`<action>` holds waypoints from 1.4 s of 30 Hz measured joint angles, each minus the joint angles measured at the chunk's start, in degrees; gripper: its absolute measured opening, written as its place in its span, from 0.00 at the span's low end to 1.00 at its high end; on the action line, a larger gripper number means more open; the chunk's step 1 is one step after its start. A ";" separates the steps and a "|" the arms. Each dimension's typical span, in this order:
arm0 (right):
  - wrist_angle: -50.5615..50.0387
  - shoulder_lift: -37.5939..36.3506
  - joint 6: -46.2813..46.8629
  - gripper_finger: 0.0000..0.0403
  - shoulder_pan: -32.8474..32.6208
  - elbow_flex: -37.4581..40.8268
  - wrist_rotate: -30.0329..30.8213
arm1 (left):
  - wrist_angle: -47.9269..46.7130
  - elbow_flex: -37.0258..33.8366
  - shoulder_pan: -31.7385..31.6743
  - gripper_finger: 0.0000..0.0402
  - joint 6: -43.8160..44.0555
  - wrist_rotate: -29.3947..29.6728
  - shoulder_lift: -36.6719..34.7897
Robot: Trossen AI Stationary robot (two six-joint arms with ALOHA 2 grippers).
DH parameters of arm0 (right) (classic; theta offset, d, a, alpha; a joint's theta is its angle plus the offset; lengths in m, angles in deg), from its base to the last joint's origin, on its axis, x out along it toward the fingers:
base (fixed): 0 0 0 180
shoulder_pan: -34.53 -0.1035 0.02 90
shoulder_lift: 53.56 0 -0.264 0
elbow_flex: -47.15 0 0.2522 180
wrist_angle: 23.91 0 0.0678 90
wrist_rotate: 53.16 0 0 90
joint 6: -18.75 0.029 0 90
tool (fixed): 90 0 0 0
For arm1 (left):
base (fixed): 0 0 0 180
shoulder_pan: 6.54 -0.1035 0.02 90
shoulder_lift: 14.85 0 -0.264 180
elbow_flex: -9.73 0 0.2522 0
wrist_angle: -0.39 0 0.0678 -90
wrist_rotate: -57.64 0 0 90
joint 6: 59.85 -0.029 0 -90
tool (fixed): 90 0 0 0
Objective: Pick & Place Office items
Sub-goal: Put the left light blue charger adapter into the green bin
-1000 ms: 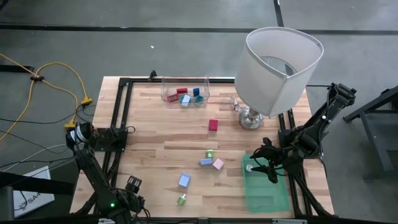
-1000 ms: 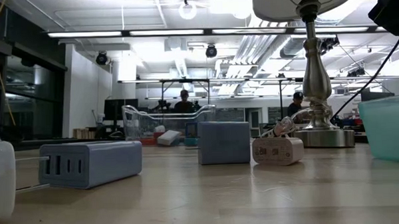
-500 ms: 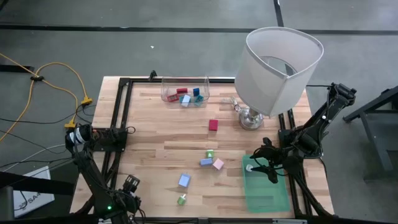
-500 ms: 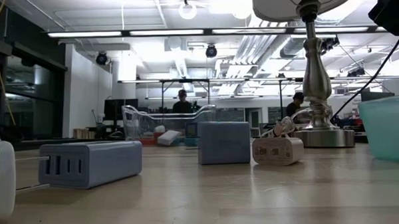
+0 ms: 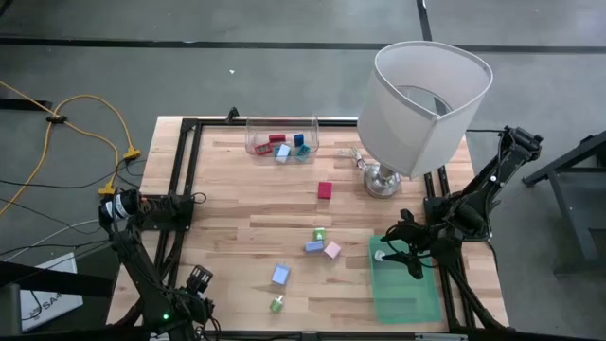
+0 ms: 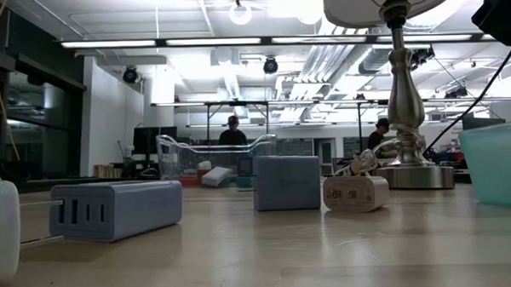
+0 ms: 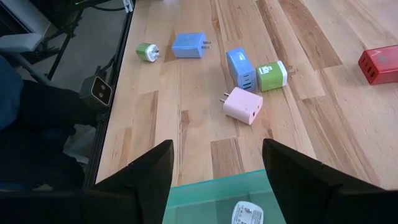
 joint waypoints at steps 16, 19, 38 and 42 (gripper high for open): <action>0.00 0.00 0.00 0.58 -0.01 0.02 0.00 | -0.45 0.00 0.00 0.30 0.00 -0.46 -0.07; 0.00 0.00 0.00 0.58 -0.02 0.00 0.00 | -0.44 0.00 0.00 0.30 0.05 -0.50 -0.07; 0.00 0.00 0.00 0.58 0.00 0.00 0.00 | 1.58 0.06 -5.30 0.30 4.82 3.15 -4.53; 0.00 0.00 -0.01 0.58 -0.01 0.00 0.00 | 4.40 0.07 -9.78 0.30 3.15 5.22 -6.89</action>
